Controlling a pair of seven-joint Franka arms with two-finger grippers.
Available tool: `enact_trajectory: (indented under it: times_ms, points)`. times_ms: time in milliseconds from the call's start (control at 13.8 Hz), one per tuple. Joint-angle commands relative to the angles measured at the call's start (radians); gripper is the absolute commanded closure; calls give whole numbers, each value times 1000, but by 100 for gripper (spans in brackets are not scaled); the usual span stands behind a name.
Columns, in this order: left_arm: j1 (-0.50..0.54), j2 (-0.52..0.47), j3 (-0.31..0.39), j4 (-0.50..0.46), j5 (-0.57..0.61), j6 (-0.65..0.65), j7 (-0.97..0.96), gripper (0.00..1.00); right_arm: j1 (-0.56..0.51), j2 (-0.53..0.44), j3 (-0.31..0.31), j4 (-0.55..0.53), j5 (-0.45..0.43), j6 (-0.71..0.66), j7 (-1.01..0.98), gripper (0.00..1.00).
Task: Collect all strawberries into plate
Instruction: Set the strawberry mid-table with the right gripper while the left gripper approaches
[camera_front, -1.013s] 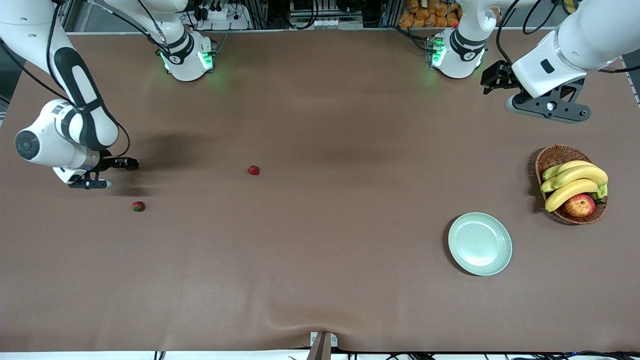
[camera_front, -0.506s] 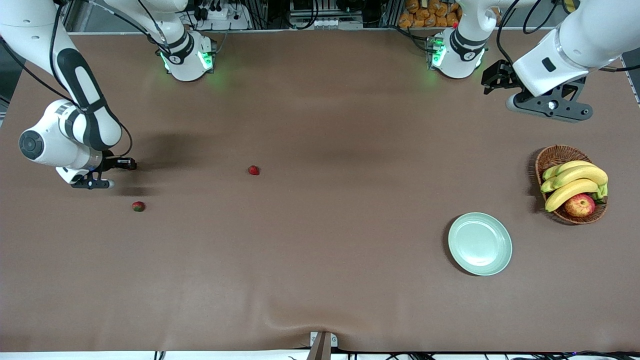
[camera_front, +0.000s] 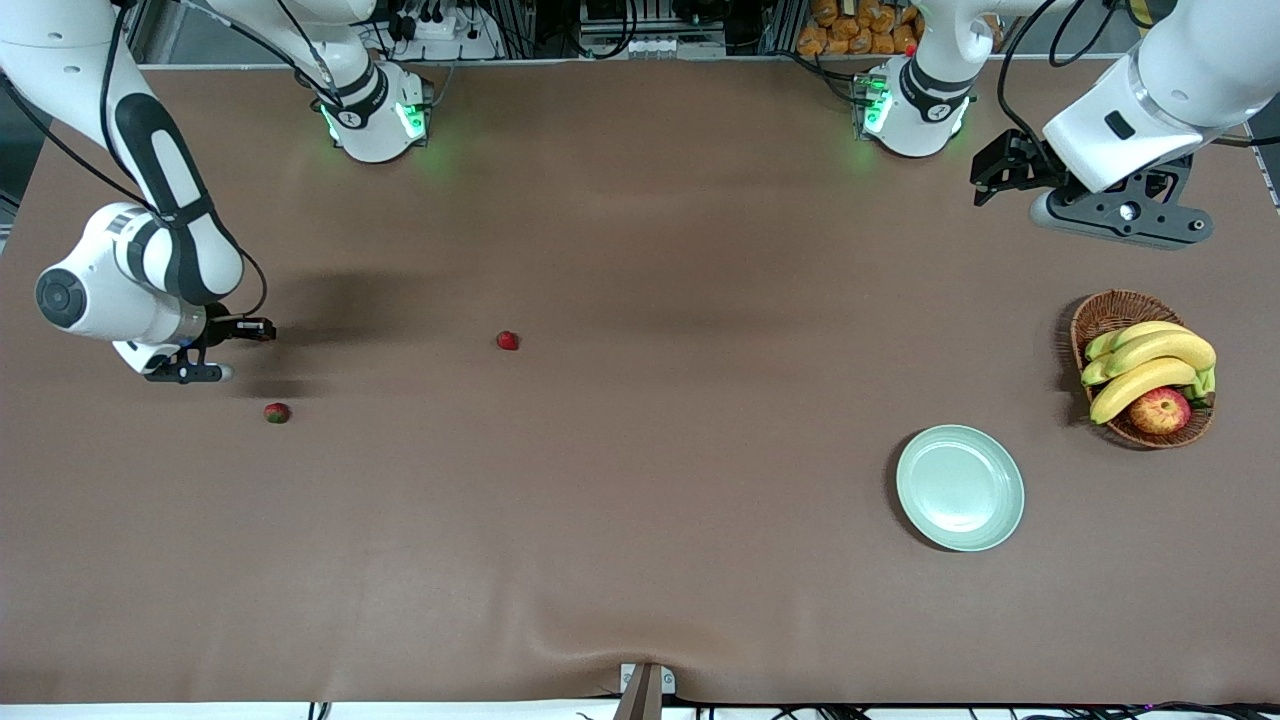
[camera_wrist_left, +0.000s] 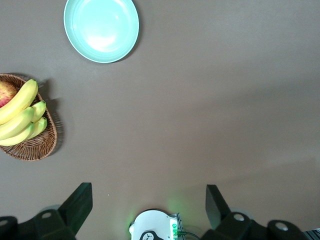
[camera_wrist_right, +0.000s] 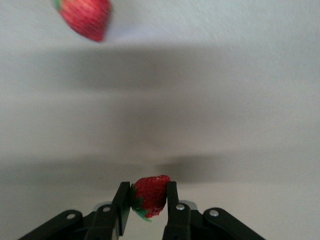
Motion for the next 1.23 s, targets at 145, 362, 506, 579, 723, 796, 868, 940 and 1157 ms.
enact_trajectory:
  times_ms: [145, 362, 506, 579, 723, 796, 868, 940, 1157]
  points:
    - [6, -22, -4, -18, 3, 10, -4, 0, 82, -39, -1, 164, 16, -232, 159, 100]
    - [6, -22, -6, -21, 3, 11, -10, 0, 142, -45, 4, 267, 28, -370, 308, 100]
    - [5, -20, -9, -21, 3, 14, -33, 0, 199, -44, 2, 313, 103, -428, 399, 100]
    - [5, -19, -9, -21, 1, 14, -35, 0, 234, -44, 2, 324, 117, -431, 461, 100]
    - [3, -11, -12, -25, 1, 34, -55, 0, 324, -42, 4, 358, 121, -439, 630, 100]
    - [2, -3, -12, -25, 0, 42, -67, 0, 371, -38, 4, 372, 134, -436, 719, 100]
    - [0, 1, -12, -26, -5, 56, -75, 0, 409, -33, 4, 384, 196, -431, 782, 100]
    - [0, 23, -12, -20, -14, 66, -94, 0, 434, -27, 4, 392, 250, -425, 808, 100]
    - [-8, 85, -10, -3, -78, 100, -127, 0, 524, -27, 4, 433, 316, -410, 954, 100]
